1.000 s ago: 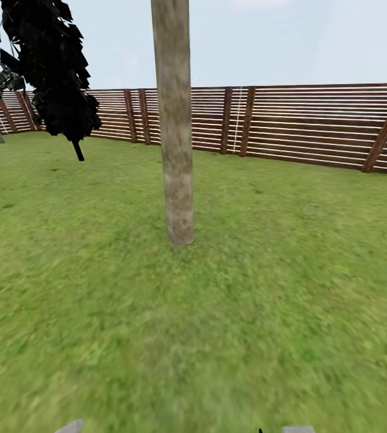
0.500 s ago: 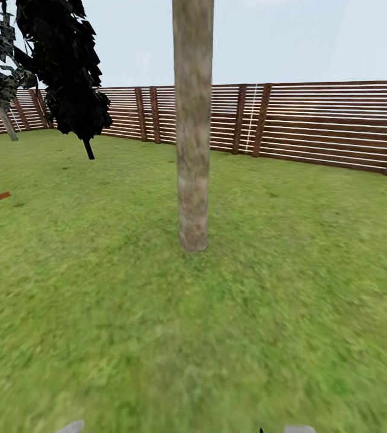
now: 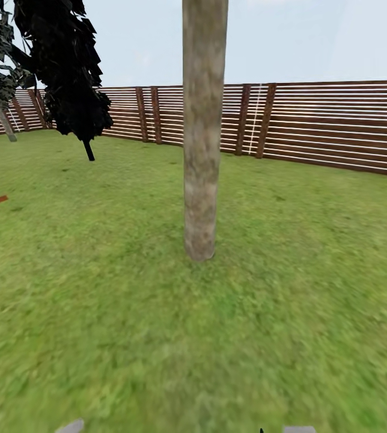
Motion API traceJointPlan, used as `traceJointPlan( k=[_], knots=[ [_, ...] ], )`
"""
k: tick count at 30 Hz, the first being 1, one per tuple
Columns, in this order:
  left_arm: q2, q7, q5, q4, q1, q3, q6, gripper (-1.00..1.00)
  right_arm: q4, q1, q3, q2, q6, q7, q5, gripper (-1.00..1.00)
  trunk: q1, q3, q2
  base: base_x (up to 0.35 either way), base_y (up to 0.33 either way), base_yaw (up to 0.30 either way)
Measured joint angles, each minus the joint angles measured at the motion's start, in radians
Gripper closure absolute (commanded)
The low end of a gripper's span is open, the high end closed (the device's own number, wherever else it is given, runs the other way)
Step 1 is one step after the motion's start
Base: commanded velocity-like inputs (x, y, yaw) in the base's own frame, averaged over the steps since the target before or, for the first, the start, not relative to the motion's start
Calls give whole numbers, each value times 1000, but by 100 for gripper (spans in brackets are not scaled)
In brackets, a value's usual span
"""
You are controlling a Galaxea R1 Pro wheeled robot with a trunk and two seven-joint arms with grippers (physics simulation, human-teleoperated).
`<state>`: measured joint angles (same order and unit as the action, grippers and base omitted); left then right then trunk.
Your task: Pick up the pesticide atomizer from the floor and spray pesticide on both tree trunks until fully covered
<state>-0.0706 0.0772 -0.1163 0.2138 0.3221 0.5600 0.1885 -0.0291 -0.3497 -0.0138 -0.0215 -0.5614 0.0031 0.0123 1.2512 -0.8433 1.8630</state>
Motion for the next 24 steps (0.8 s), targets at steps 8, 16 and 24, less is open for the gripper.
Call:
traceJointPlan(
  k=[8, 16, 24],
  knots=[
    [0, -1, -1, 0, 0, 0, -1, 100, 0, 0, 0, 2, 0, -1, -1, -100, 0, 0, 0, 283, 42, 0],
    [0, -1, 0, 1, 0, 0, -1, 100, 0, 0, 0, 2, 0, -2, -2, -100, 0, 0, 0, 14, 0, 0],
    [-1, 0, 0, 0, 0, 1, -1, 100, 0, 0, 0, 2, 0, -1, -2, -100, 0, 0, 0, 0, 0, 0]
  ],
)
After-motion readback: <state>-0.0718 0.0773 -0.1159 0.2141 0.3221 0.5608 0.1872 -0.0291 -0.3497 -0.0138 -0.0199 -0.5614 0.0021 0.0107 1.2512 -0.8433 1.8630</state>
